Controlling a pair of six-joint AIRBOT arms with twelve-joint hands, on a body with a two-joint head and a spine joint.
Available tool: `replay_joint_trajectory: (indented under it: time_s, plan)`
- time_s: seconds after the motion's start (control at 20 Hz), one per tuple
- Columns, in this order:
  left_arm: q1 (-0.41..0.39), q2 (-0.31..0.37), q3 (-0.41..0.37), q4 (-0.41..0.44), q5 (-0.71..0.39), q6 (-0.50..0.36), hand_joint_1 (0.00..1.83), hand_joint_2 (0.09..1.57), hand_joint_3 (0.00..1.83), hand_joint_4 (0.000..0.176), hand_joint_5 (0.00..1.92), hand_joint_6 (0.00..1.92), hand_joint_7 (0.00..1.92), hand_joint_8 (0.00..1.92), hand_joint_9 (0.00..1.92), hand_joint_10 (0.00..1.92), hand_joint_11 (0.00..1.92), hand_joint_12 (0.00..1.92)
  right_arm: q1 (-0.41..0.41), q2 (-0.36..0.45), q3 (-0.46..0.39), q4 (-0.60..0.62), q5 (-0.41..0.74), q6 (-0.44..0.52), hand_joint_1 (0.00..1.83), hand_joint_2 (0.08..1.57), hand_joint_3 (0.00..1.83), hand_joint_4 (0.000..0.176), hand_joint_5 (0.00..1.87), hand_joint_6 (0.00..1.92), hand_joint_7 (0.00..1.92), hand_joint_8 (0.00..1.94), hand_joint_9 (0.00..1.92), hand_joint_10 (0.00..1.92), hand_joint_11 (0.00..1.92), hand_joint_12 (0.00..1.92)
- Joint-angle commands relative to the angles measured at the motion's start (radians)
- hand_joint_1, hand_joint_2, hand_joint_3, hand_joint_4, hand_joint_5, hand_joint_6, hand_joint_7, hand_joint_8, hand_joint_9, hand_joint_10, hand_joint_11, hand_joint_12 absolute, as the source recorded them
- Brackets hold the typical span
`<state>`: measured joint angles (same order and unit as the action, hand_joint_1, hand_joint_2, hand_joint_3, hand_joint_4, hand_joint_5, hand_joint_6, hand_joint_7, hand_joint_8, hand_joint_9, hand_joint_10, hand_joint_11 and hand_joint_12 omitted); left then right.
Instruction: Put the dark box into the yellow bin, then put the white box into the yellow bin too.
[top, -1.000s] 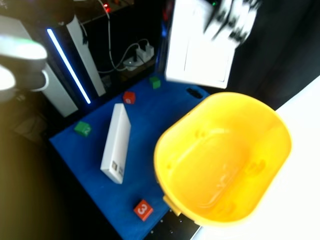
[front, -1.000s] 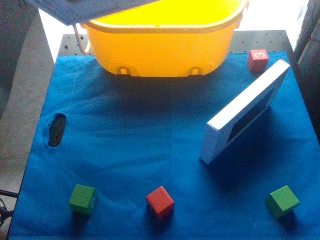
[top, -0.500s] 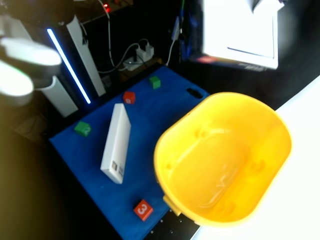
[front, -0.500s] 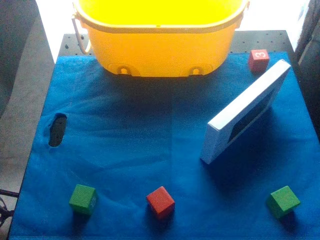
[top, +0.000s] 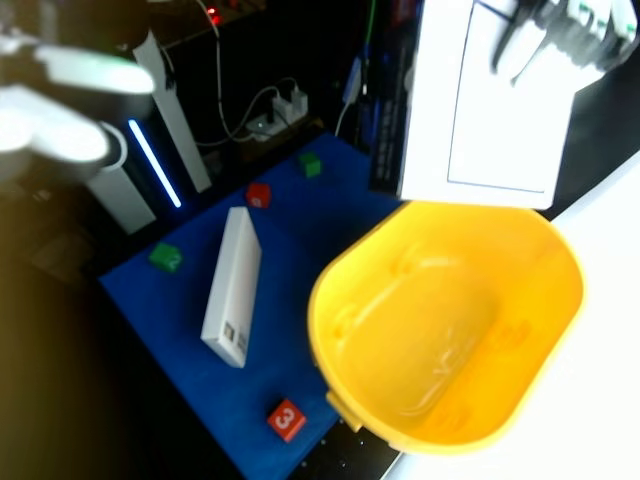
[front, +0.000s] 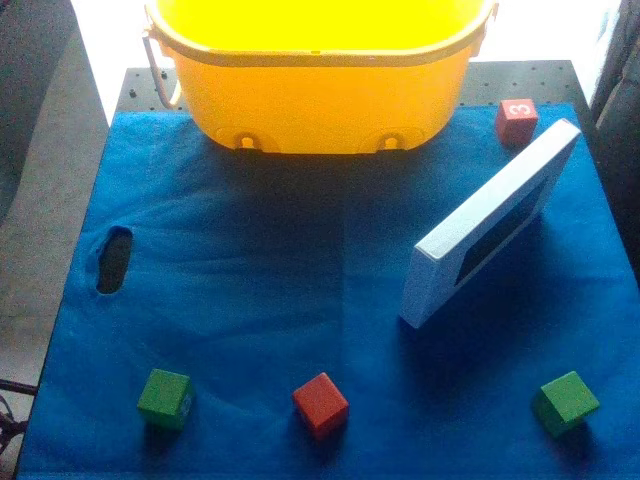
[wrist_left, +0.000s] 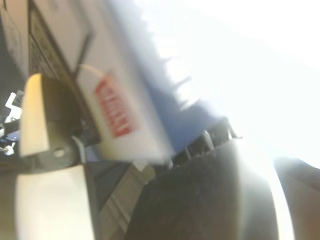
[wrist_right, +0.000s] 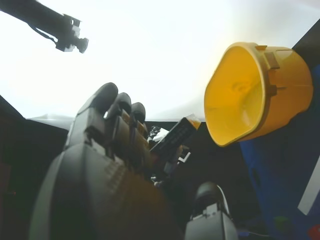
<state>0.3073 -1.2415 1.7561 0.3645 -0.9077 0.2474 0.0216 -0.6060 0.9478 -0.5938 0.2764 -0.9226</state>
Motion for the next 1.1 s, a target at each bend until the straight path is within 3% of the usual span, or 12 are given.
replay_joint_trajectory:
  time_s: [0.0, 0.05, 0.1, 0.15, 0.3, 0.4, 0.45, 0.5, 0.6, 0.7, 1.0, 1.05]
  plan:
    - [0.005, -0.016, 0.019, -0.05, -0.096, -0.031, 1.22, 0.97, 0.0, 0.0, 1.37, 0.28, 1.22, 1.37, 1.17, 1.48, 0.84, 1.73, 0.007, -0.006, 0.003, 0.02, 0.101, -0.006, 0.06, 1.03, 0.0, 0.0, 0.2, 0.0, 0.4, 0.01, 0.34, 0.01, 0.0, 0.71]
    - [0.019, -0.03, 0.036, -0.056, -0.097, -0.046, 1.3, 0.99, 0.0, 0.0, 1.34, 0.17, 1.28, 0.85, 1.23, 1.3, 0.87, 1.6, 0.004, -0.009, 0.005, 0.02, 0.102, -0.006, 0.04, 1.04, 0.0, 0.0, 0.19, 0.0, 0.4, 0.0, 0.34, 0.01, 0.0, 0.71]
    - [0.029, -0.04, 0.048, -0.066, -0.097, -0.052, 1.3, 0.99, 0.0, 0.0, 1.34, 0.17, 1.28, 0.85, 1.23, 1.3, 0.87, 1.6, 0.004, -0.011, 0.006, 0.02, 0.103, -0.006, 0.04, 1.04, 0.0, 0.0, 0.19, 0.0, 0.4, 0.0, 0.34, 0.01, 0.0, 0.71]
    - [0.041, -0.053, 0.062, -0.075, -0.091, -0.058, 1.31, 0.97, 0.0, 0.0, 1.34, 0.22, 1.44, 0.34, 1.28, 1.26, 0.94, 1.61, 0.002, -0.014, 0.007, 0.02, 0.104, -0.006, 0.04, 1.05, 0.0, 0.001, 0.18, 0.0, 0.39, 0.0, 0.32, 0.0, 0.0, 0.66]
    - [0.064, -0.089, 0.1, -0.079, -0.076, -0.079, 1.31, 1.0, 0.0, 0.0, 1.38, 0.02, 1.28, 0.72, 1.24, 1.26, 1.03, 1.59, -0.004, -0.018, 0.009, 0.02, 0.105, -0.005, 0.02, 1.06, 0.0, 0.003, 0.17, 0.0, 0.37, 0.0, 0.32, 0.0, 0.0, 0.7]
    - [0.081, -0.114, 0.123, -0.084, -0.071, -0.096, 1.31, 0.98, 0.0, 0.0, 1.41, 0.02, 1.36, 0.52, 1.3, 1.25, 1.11, 1.66, -0.006, -0.022, 0.009, 0.021, 0.106, -0.005, 0.0, 1.08, 0.0, 0.031, 0.17, 0.0, 0.37, 0.0, 0.33, 0.0, 0.0, 0.73]
    - [0.089, -0.125, 0.139, -0.084, -0.071, -0.114, 1.3, 1.03, 0.0, 0.0, 1.37, 0.0, 1.15, 0.96, 1.15, 1.28, 1.0, 1.76, -0.008, -0.024, 0.009, 0.021, 0.106, -0.005, 0.0, 1.08, 0.0, 0.043, 0.17, 0.0, 0.37, 0.0, 0.34, 0.0, 0.04, 0.7]
    - [0.096, -0.138, 0.154, -0.084, -0.067, -0.127, 1.39, 1.02, 0.0, 0.0, 1.36, 0.03, 1.18, 0.78, 1.1, 1.05, 0.64, 1.56, -0.012, -0.025, 0.009, 0.022, 0.107, -0.005, 0.0, 1.08, 0.0, 0.047, 0.17, 0.0, 0.37, 0.0, 0.33, 0.0, 0.02, 0.69]
    - [0.106, -0.154, 0.173, -0.084, -0.062, -0.145, 1.38, 0.85, 0.0, 0.0, 0.85, 0.0, 0.82, 0.07, 0.89, 0.13, 0.64, 0.75, -0.016, -0.027, 0.009, 0.024, 0.108, -0.005, 0.0, 1.07, 0.0, 0.052, 0.17, 0.0, 0.37, 0.0, 0.34, 0.0, 0.03, 0.71]
    - [0.114, -0.158, 0.178, -0.083, -0.068, -0.158, 1.35, 0.83, 0.0, 0.0, 0.77, 0.0, 0.74, 0.02, 0.85, 0.03, 0.66, 0.54, -0.016, -0.028, 0.009, 0.025, 0.109, -0.005, 0.0, 1.06, 0.0, 0.057, 0.16, 0.0, 0.37, 0.0, 0.34, 0.0, 0.03, 0.72]
    - [0.114, -0.159, 0.174, -0.078, -0.077, -0.165, 1.32, 0.82, 0.0, 0.012, 0.62, 0.0, 0.6, 0.01, 0.67, 0.0, 0.58, 0.44, -0.041, -0.037, 0.015, 0.036, 0.109, -0.005, 0.15, 0.96, 0.0, 0.012, 0.13, 0.0, 0.38, 0.0, 0.29, 0.0, 0.0, 0.64]
    - [0.115, -0.16, 0.17, -0.072, -0.075, -0.165, 1.34, 0.8, 0.0, 0.046, 0.62, 0.0, 0.59, 0.0, 0.66, 0.0, 0.58, 0.44, -0.058, -0.042, 0.021, 0.052, 0.109, -0.005, 0.23, 0.92, 0.0, 0.0, 0.13, 0.0, 0.37, 0.0, 0.29, 0.0, 0.0, 0.71]
